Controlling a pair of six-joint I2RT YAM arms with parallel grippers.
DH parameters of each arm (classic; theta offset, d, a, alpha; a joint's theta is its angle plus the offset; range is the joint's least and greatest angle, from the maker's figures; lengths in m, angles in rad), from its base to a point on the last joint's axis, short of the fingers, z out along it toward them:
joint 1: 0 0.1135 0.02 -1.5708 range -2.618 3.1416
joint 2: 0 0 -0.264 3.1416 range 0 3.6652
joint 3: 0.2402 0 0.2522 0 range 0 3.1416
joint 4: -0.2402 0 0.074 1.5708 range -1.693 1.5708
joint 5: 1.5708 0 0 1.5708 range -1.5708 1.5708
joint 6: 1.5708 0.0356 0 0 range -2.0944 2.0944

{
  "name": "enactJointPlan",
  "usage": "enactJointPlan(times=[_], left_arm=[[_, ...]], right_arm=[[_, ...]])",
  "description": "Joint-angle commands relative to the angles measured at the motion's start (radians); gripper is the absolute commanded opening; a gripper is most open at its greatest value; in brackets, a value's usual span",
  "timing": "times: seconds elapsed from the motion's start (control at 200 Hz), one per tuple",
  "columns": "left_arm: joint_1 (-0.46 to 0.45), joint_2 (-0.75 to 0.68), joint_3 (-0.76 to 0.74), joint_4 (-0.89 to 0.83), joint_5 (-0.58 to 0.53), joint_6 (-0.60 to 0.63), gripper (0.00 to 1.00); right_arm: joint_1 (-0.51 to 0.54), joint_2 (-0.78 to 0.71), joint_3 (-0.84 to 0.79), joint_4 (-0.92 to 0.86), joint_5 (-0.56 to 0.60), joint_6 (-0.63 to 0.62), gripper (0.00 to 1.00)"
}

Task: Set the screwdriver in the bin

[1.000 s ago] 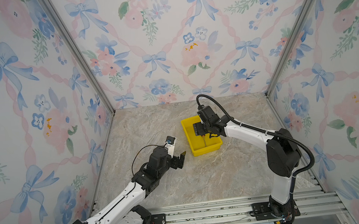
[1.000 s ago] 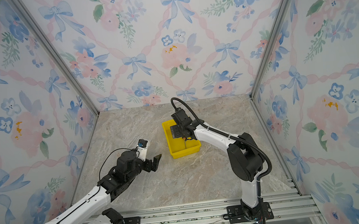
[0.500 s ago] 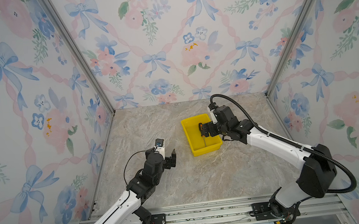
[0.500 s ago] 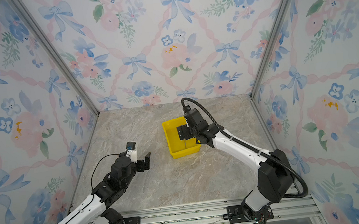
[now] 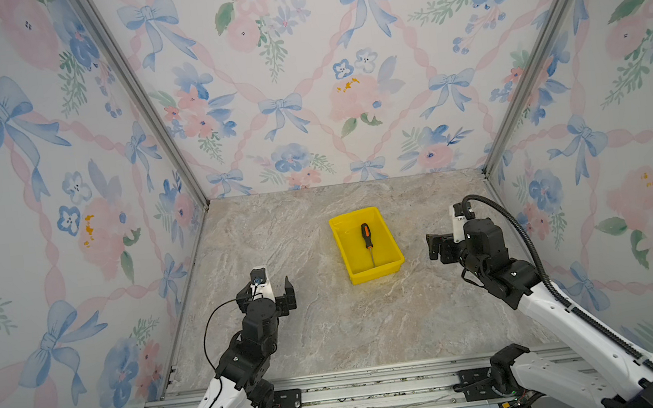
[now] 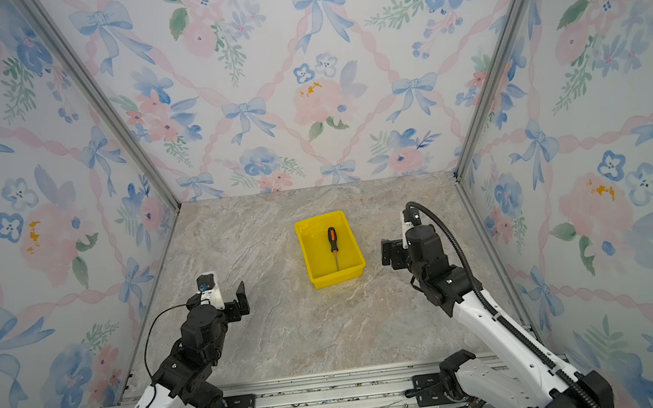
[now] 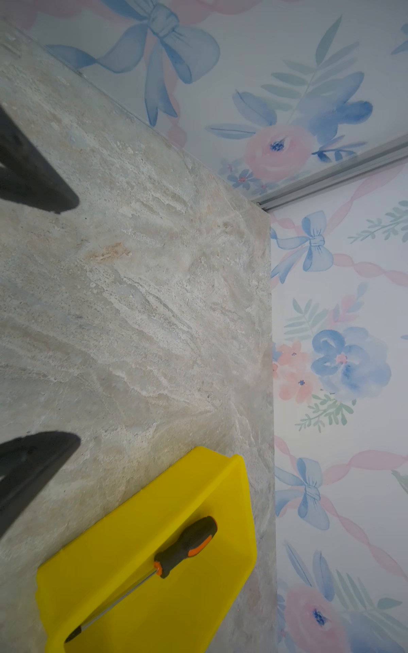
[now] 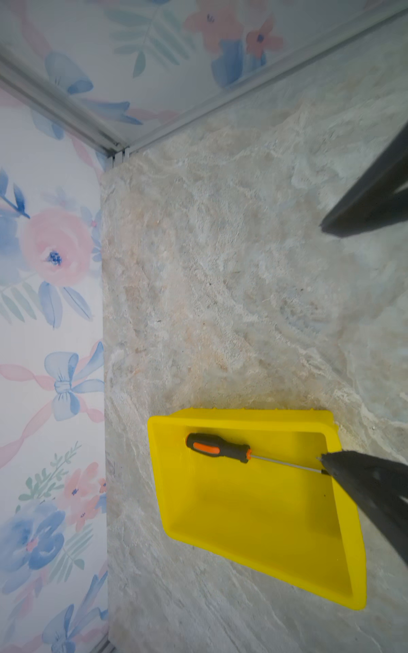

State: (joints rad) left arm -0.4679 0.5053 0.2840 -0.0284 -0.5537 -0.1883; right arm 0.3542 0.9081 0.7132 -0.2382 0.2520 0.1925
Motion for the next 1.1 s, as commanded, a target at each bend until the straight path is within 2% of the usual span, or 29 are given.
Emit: enactJointPlan(times=[0.0,0.125,0.36,0.545,0.9,1.095], left_arm=[[0.034,-0.02,-0.049,0.02,-0.037,0.075,0.97],[0.043,0.003,-0.105,0.105,-0.013,0.144,0.98],[0.055,0.13,-0.185,0.275,-0.031,0.089,0.97],[0.087,0.293,-0.154,0.355,-0.004,0.101,0.97],[0.192,0.405,-0.188,0.651,0.14,0.144,0.97],[0.268,0.52,-0.173,0.785,0.189,0.139,0.98]], right_arm=[[-0.062,-0.099,-0.1,0.037,0.049,-0.042,0.97],[-0.137,-0.197,-0.201,-0.011,0.074,-0.084,0.97],[-0.215,-0.32,-0.352,0.023,0.101,-0.122,0.97],[-0.23,-0.242,-0.416,0.135,0.109,-0.123,0.97],[-0.235,-0.081,-0.441,0.348,0.087,-0.158,0.97],[-0.238,0.061,-0.42,0.505,0.07,-0.159,0.97]])
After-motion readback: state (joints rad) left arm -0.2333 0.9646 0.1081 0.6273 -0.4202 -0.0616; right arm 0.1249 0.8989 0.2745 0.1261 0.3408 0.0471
